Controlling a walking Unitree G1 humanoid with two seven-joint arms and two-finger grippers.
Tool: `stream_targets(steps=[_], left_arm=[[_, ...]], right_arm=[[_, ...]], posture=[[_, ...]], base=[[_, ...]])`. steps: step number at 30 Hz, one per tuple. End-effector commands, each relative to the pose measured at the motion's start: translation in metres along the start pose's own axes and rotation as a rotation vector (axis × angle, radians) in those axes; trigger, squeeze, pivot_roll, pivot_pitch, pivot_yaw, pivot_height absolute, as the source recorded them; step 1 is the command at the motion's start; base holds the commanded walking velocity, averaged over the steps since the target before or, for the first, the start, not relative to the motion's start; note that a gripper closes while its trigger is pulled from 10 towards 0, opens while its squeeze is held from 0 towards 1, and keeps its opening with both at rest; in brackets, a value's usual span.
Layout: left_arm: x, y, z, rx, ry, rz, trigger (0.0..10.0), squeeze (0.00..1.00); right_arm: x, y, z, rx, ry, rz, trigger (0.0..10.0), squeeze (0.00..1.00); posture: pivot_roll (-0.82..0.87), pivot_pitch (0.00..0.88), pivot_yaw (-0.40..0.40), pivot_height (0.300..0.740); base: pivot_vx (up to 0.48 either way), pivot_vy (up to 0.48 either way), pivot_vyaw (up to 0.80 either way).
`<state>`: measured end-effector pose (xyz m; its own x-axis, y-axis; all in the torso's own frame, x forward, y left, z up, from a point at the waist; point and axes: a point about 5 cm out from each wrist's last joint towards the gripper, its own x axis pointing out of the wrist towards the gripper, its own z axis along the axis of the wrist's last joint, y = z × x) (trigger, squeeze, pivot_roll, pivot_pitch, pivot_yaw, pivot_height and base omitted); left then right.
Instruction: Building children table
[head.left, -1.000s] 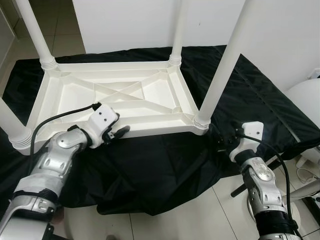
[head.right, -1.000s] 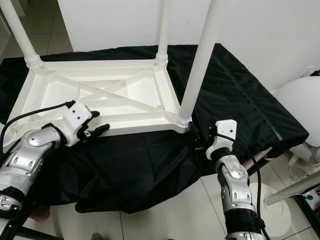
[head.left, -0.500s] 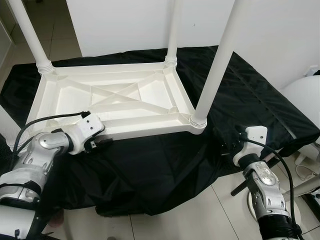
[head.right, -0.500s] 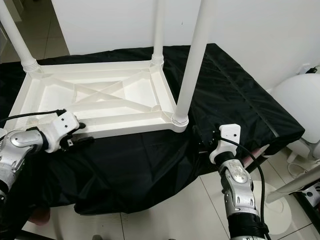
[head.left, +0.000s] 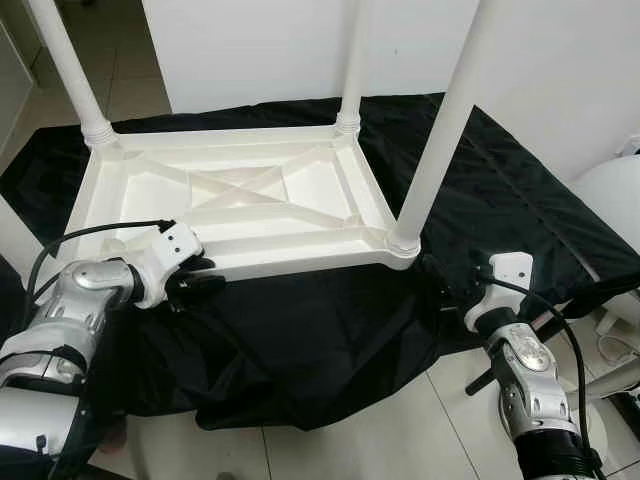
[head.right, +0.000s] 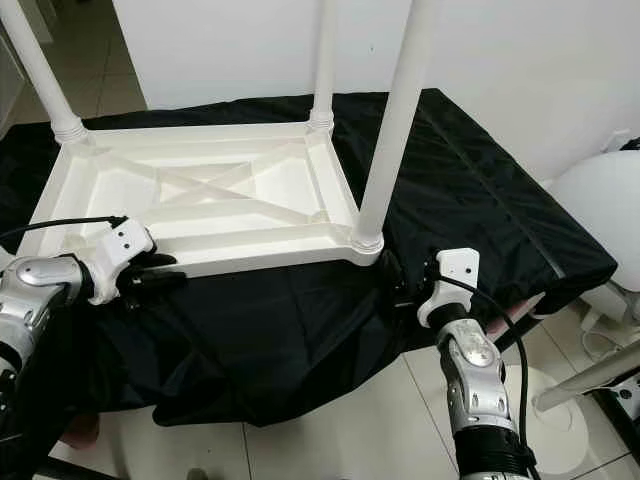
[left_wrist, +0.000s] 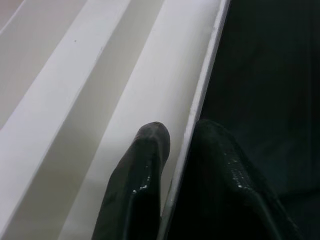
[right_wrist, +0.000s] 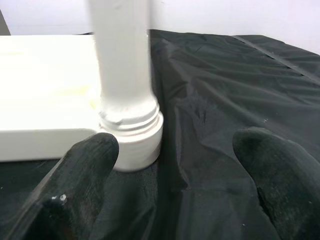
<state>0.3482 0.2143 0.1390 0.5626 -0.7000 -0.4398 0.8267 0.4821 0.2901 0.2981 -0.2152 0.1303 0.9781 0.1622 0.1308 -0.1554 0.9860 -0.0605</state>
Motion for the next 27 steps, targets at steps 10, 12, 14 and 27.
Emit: stream_targets(steps=[10, 12, 14, 27], left_arm=[[0.032, -0.026, 0.019, 0.074, -0.138, -0.060, 0.0, 0.00], [0.037, -0.030, 0.023, 0.094, -0.158, -0.068, 0.0, 0.00], [0.044, -0.037, 0.031, 0.110, -0.196, -0.070, 0.0, 0.00], [0.073, -0.062, 0.065, 0.042, -0.377, -0.061, 0.0, 0.00]], right_arm=[[0.002, -0.010, 0.004, -0.044, -0.008, 0.002, 10.0, 0.00], [0.003, -0.009, 0.005, -0.042, -0.013, 0.004, 10.0, 0.00], [0.004, -0.008, 0.005, -0.040, -0.017, 0.002, 10.0, 0.00], [0.005, -0.007, 0.005, -0.024, -0.024, -0.010, 10.0, 0.00]], posture=[[-0.08, 0.011, 0.028, 0.740], [-0.09, 0.004, 0.032, 0.740], [-0.10, 0.002, 0.030, 0.740], [-0.10, 0.000, 0.017, 0.740]], base=[[0.000, 0.000, 0.00], [0.000, 0.000, 0.00], [0.000, 0.000, 0.00], [0.000, 0.000, 0.00]])
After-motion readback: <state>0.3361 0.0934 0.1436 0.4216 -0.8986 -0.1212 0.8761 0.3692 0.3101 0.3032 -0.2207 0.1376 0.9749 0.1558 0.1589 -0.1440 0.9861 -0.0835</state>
